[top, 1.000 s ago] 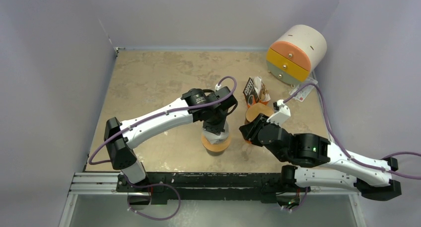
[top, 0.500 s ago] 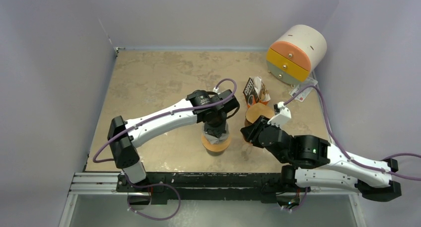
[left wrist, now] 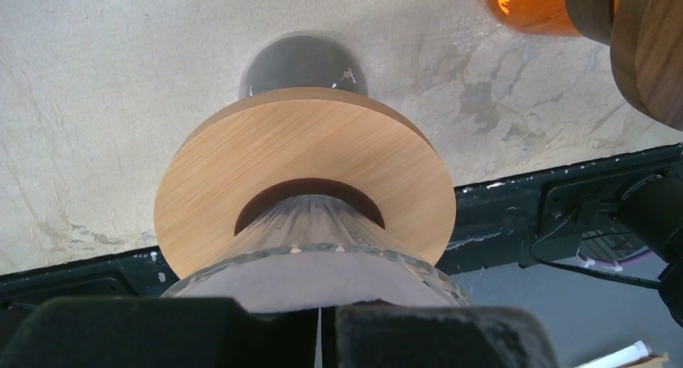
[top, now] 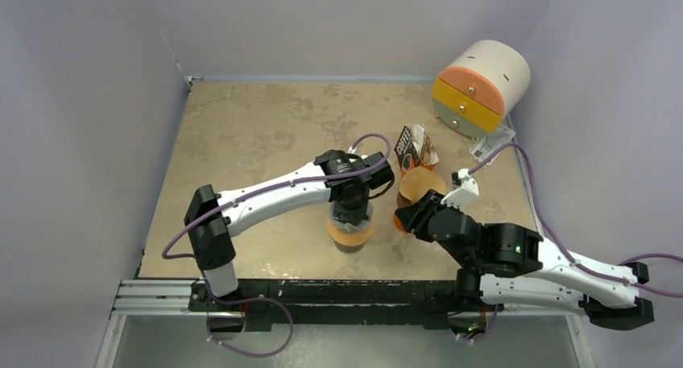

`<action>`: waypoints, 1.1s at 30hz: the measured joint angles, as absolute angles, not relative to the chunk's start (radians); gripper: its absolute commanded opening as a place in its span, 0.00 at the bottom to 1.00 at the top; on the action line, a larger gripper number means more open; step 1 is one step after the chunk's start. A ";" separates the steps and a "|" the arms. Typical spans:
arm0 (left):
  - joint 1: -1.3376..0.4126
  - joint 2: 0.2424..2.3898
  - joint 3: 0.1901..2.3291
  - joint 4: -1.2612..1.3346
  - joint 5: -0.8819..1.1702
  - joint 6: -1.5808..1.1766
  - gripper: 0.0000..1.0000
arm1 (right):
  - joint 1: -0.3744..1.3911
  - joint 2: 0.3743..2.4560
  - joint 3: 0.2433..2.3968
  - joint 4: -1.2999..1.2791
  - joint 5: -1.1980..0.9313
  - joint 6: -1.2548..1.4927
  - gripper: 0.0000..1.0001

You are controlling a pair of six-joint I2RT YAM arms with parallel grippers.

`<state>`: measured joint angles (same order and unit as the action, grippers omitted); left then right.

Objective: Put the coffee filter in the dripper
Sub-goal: Place the coffee filter in the coffee dripper.

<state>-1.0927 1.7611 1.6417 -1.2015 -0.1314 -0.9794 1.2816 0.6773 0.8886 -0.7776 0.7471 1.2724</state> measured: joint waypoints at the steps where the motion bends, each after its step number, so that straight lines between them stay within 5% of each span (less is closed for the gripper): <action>1: -1.095 1.761 1.642 -1.203 -0.135 -0.981 0.00 | 1.282 0.677 0.886 -0.777 0.748 1.273 0.42; 33: -1.121 1.742 1.639 -1.193 -0.169 -0.949 0.41 | 1.282 0.693 0.875 -0.773 0.743 1.275 0.43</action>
